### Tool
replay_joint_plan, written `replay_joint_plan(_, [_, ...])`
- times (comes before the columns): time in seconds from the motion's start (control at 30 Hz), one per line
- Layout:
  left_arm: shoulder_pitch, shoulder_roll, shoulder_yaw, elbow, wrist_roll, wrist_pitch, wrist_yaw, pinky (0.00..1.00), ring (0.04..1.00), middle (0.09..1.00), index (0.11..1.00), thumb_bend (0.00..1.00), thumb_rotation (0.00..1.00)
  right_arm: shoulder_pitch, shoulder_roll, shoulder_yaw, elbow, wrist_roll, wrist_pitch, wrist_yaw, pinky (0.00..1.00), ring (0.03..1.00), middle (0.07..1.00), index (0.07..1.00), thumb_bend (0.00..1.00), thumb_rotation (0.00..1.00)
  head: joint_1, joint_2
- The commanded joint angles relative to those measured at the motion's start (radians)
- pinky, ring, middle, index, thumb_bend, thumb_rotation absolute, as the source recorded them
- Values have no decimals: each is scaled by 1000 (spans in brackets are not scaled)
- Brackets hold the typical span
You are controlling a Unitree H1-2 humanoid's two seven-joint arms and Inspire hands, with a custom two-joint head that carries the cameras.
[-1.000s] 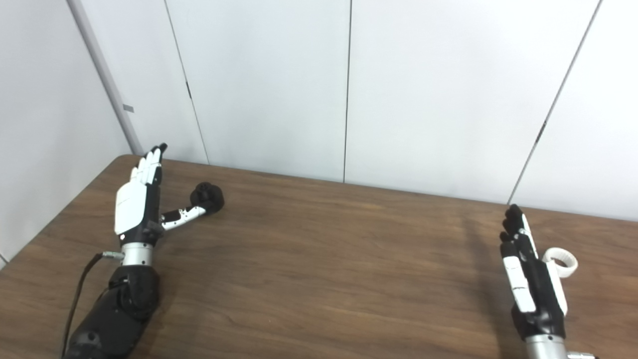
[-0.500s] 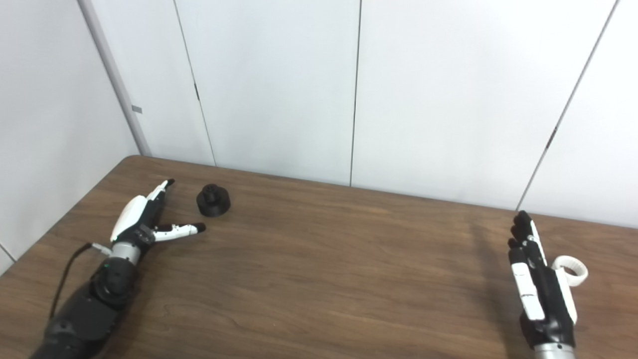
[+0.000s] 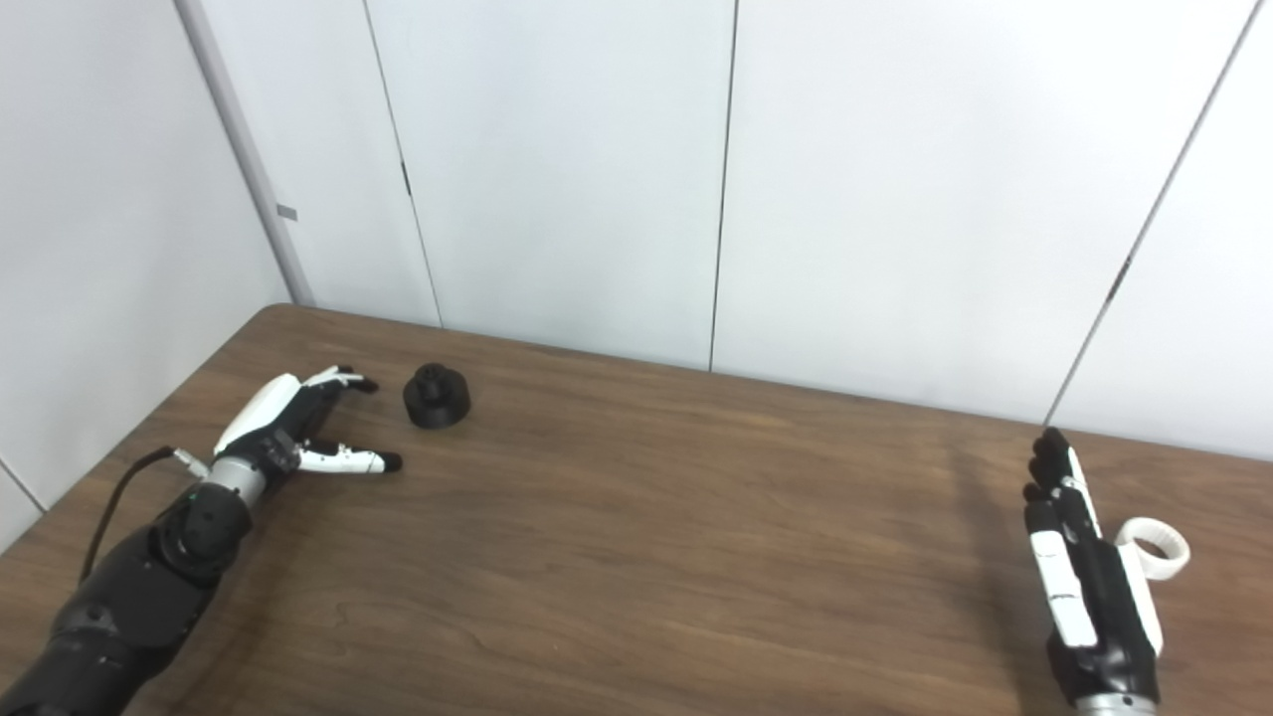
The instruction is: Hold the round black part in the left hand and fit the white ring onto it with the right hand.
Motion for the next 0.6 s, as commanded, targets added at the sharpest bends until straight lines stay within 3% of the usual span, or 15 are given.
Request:
replay_joint_plan(0.0, [-50,36,-3,14,13,-30,26,1000,985,942,775,1000,278,90,19,8,53,-2,-13,0,1000,1000,998,1000,383,871,1,1])
replay_joint_plan(0.3, [-86,10,-50,95,37,-82,73,996,967,919,755,1000,263,103,20,6,29,10,4,2,992,1000,1000,1000,381,864,-1,9])
replay_joint_plan(0.57, [-138,-8,-101,160,50,-83,76,1000,972,925,765,996,305,122,20,8,-10,5,26,0,987,1000,1000,1000,382,875,-6,16])
